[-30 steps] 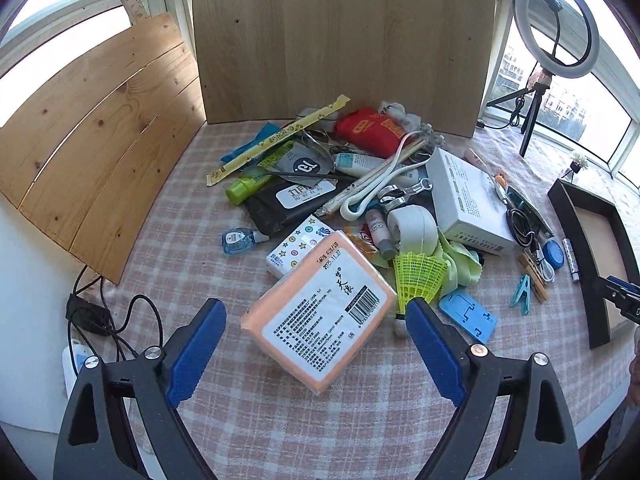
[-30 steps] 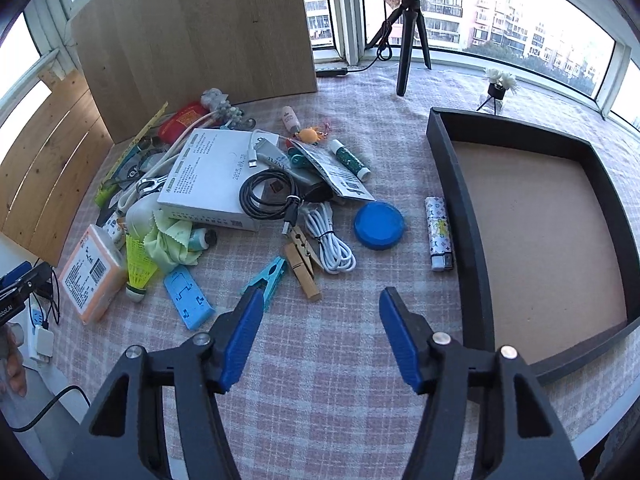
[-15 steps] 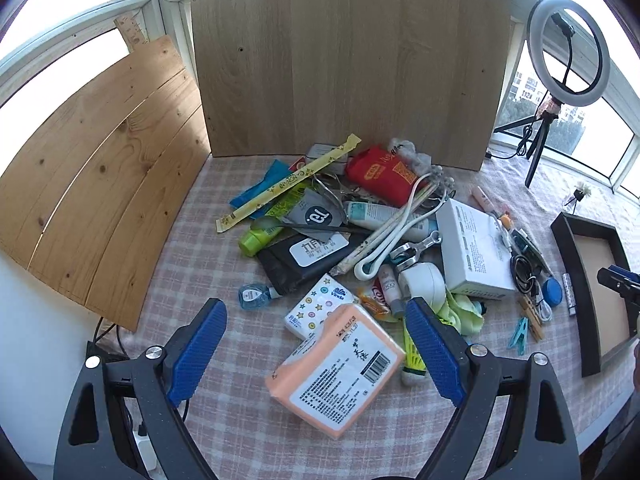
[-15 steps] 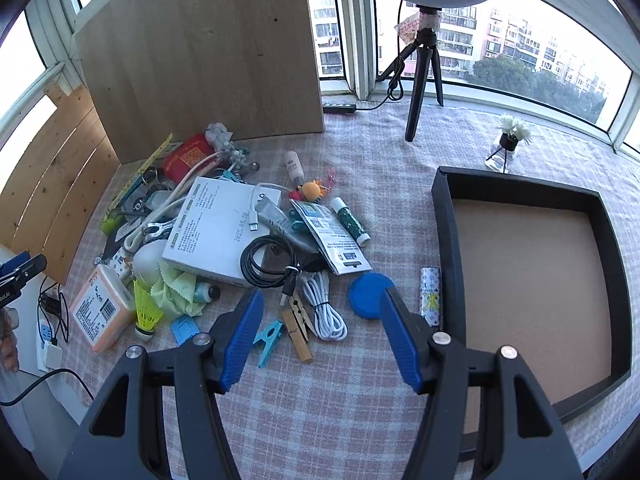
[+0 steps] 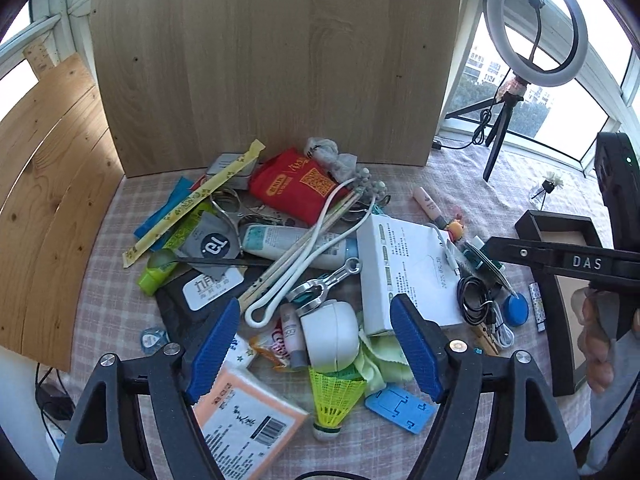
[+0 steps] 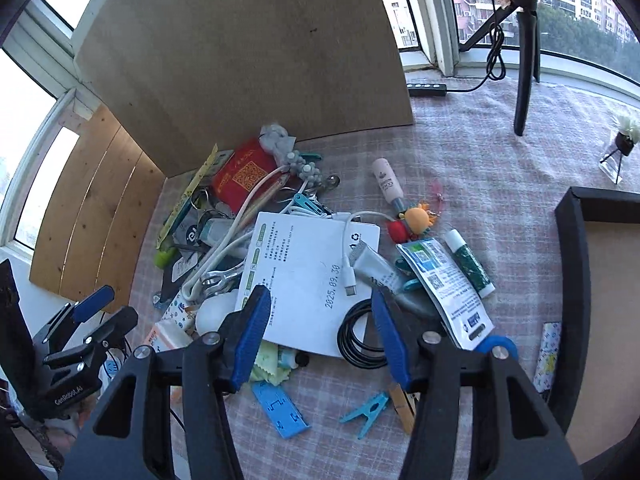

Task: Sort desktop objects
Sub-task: 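Move the right tool toward the white box in the pile, then grasp the white box with the right tool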

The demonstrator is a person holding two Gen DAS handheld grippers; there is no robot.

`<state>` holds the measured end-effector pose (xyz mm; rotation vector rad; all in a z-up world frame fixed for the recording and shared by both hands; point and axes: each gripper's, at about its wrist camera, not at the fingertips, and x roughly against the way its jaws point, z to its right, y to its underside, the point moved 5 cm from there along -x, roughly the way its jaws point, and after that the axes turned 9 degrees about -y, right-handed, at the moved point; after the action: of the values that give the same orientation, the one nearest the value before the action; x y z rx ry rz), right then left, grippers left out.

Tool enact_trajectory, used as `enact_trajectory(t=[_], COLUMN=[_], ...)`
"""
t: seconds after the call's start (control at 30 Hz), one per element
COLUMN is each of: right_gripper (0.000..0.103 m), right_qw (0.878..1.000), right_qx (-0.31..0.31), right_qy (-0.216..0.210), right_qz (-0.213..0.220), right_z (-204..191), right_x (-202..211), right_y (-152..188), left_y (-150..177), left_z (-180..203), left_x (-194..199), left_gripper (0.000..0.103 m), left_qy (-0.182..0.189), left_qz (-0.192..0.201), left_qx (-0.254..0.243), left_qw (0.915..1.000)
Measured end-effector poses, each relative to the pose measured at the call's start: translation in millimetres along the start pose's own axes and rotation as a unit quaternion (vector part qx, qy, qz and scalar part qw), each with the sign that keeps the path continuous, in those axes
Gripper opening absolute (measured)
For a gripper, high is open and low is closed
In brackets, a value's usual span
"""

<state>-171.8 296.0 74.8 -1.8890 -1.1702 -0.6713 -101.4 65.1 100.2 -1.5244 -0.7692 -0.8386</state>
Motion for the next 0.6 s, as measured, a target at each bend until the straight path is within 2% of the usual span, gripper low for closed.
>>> enact_trajectory(t=[0.07, 0.13, 0.33, 0.4, 0.47, 0.57, 0.6], right_gripper=[0.052, 0.047, 0.043, 0.042, 0.035, 0.035, 0.035], right_qw=[1.000, 0.999, 0.998, 0.997, 0.998, 0.997, 0.996], right_qx=[-0.006, -0.013, -0.033, -0.035, -0.036, -0.052, -0.069], right_qy=[-0.008, -0.017, -0.031, -0.018, -0.004, 0.046, 0.036], right_qz=[-0.017, -0.029, -0.052, -0.061, -0.055, -0.047, -0.051], right_z=[1.1, 1.6, 7.7, 13.4, 20.6, 41.7, 48.9], right_x=[-17.0, -31.8, -61.5, -68.6, -68.1, -64.1, -64.0], right_y=[-4.1, -6.1, -8.2, -7.8, -10.7, -16.4, -15.6], left_y=[0.3, 1.1, 3.3, 2.3, 0.3, -2.3, -3.2], left_z=[7.4, 12.3, 17.5, 20.3, 24.0, 29.9, 32.5], left_x=[-7.9, -16.7, -39.4, -42.8, -45.4, -49.0, -50.3], left_gripper=[0.070, 0.066, 0.060, 0.060, 0.059, 0.058, 0.058], left_qy=[0.002, 0.002, 0.004, 0.006, 0.008, 0.013, 0.015], left_qz=[-0.005, -0.014, -0.040, -0.042, -0.044, -0.046, -0.046], left_qx=[-0.009, -0.014, -0.017, -0.020, -0.023, -0.029, -0.031], left_qw=[0.9999, 0.9998, 0.9991, 0.9989, 0.9987, 0.9984, 0.9983])
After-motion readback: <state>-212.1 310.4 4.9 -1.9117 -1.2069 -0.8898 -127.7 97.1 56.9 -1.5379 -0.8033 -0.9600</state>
